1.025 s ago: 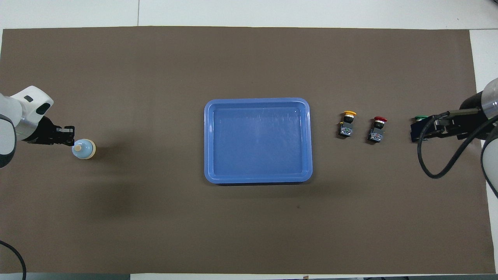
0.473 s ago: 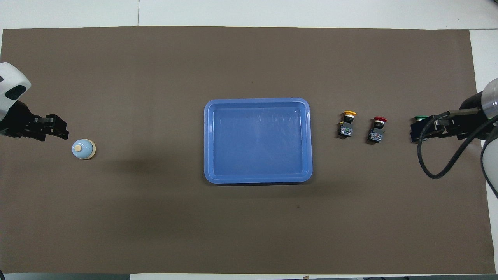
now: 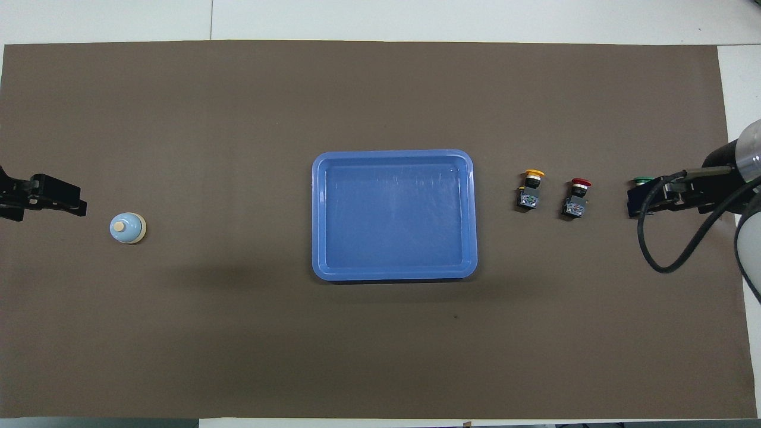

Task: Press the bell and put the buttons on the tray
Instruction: 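Lift the left gripper back from the bell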

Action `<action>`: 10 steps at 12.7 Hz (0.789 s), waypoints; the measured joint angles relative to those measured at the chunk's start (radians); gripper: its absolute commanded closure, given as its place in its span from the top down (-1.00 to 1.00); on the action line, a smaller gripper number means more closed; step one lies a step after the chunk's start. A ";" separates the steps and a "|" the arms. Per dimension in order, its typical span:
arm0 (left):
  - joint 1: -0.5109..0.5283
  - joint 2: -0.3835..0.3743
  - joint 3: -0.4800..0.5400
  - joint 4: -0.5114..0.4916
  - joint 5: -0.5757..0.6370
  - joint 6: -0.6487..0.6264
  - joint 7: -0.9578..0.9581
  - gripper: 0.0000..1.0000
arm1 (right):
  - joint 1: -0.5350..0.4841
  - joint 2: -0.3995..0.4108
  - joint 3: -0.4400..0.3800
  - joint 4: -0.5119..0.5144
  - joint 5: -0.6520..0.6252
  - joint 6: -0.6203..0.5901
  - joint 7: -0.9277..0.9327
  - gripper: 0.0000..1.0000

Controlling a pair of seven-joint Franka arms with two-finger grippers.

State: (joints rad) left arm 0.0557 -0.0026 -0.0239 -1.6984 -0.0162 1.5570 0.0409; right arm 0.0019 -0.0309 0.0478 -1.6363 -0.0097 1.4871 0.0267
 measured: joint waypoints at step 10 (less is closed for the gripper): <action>-0.022 0.000 0.001 0.014 -0.004 -0.005 -0.003 1.00 | 0.000 0.000 0.000 0.000 0.000 0.000 0.000 1.00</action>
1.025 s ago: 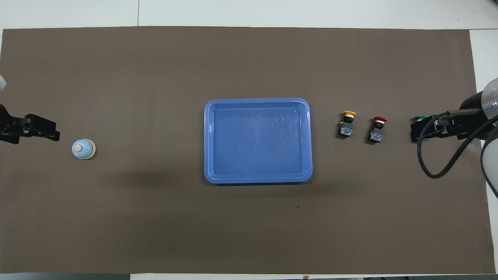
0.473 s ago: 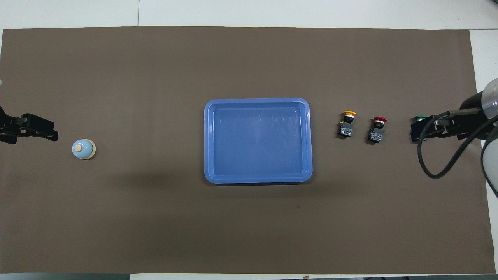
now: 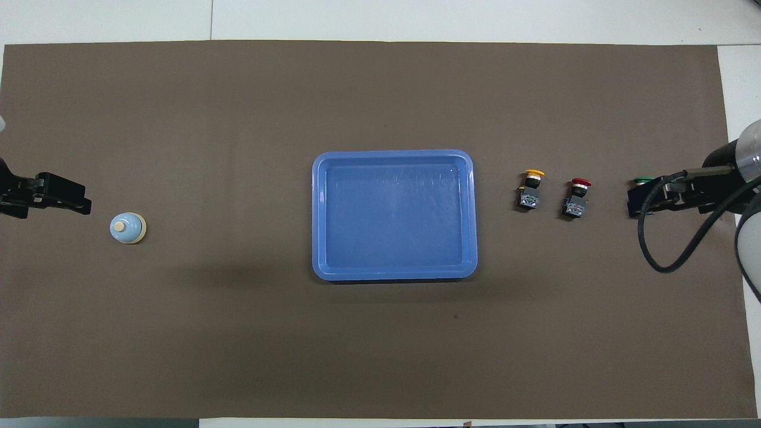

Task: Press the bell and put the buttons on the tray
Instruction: 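Lift the left gripper back from the bell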

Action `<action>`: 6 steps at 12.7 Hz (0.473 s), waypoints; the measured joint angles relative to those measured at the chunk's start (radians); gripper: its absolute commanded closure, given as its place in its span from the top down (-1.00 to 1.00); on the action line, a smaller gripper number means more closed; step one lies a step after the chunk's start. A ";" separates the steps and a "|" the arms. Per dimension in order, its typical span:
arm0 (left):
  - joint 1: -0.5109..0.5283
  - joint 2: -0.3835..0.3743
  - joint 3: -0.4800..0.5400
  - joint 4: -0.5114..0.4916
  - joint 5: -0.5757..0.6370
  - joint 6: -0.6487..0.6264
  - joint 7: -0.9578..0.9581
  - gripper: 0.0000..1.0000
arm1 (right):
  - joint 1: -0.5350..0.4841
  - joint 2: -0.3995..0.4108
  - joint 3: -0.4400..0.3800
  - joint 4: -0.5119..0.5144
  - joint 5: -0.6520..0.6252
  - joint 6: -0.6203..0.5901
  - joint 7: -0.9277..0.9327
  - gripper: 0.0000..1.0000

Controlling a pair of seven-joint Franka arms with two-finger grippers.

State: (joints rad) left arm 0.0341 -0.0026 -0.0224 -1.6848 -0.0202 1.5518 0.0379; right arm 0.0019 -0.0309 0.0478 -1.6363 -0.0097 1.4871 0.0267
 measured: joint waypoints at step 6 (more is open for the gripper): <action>-0.004 0.000 0.000 0.003 0.000 -0.003 -0.011 1.00 | 0.000 0.000 -0.001 0.000 0.000 0.000 0.000 1.00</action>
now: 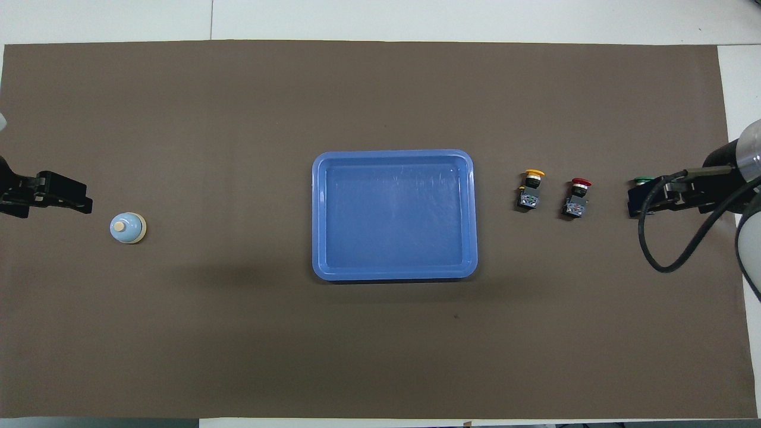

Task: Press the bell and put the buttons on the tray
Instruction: 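Lift the left gripper back from the bell, then reach the right gripper to the yellow button and grasp it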

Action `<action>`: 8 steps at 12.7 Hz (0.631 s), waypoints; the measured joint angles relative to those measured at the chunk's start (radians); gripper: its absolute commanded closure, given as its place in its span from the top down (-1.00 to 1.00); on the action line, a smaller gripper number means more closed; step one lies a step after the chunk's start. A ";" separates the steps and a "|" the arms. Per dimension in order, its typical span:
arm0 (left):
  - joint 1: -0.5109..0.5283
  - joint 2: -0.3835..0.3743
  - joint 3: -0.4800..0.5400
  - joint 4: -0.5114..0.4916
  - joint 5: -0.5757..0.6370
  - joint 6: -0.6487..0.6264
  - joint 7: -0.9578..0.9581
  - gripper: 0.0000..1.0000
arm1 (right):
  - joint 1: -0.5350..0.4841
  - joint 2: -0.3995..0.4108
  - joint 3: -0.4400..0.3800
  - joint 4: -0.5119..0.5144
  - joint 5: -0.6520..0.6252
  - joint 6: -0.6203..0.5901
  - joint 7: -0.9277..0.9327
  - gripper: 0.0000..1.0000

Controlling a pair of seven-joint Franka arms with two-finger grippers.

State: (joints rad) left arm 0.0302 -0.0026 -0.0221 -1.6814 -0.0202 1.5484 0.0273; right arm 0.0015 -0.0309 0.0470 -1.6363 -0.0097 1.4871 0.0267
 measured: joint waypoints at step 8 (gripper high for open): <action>0.001 -0.001 0.007 0.000 0.000 0.000 0.000 1.00 | 0.001 -0.028 0.014 -0.086 0.000 0.070 0.008 1.00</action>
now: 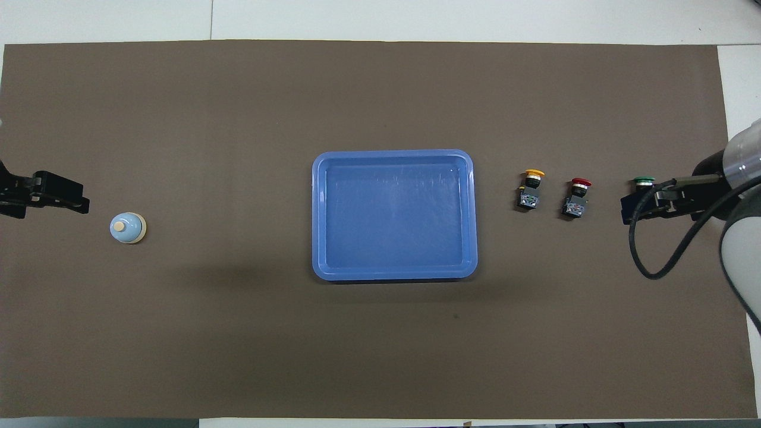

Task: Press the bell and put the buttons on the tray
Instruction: 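Reach the right gripper to the yellow button and grasp it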

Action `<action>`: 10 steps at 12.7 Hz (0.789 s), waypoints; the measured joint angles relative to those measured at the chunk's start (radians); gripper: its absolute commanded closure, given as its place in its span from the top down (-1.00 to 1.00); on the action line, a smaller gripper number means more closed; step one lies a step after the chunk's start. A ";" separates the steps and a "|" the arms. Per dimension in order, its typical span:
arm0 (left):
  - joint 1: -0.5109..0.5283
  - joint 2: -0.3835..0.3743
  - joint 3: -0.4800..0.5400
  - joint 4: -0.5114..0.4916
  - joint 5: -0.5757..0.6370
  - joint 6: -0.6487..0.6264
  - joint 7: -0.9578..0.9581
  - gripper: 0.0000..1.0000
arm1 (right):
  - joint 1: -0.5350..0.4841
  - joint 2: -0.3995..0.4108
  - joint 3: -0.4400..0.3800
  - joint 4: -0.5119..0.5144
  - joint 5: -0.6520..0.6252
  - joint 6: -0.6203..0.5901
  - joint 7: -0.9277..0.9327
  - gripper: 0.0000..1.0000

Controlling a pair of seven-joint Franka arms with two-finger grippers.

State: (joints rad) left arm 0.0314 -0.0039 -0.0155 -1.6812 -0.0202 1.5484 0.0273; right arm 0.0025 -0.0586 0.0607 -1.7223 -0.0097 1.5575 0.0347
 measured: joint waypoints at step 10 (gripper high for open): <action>0.000 0.000 0.000 0.000 0.000 0.000 0.000 1.00 | 0.074 0.177 0.004 -0.345 0.000 0.657 0.217 0.93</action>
State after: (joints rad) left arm 0.0314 -0.0039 -0.0155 -1.6812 -0.0202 1.5484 0.0273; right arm 0.0763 0.1181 0.0647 -2.0678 -0.0097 2.2145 0.2515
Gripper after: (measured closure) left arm 0.000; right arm 0.004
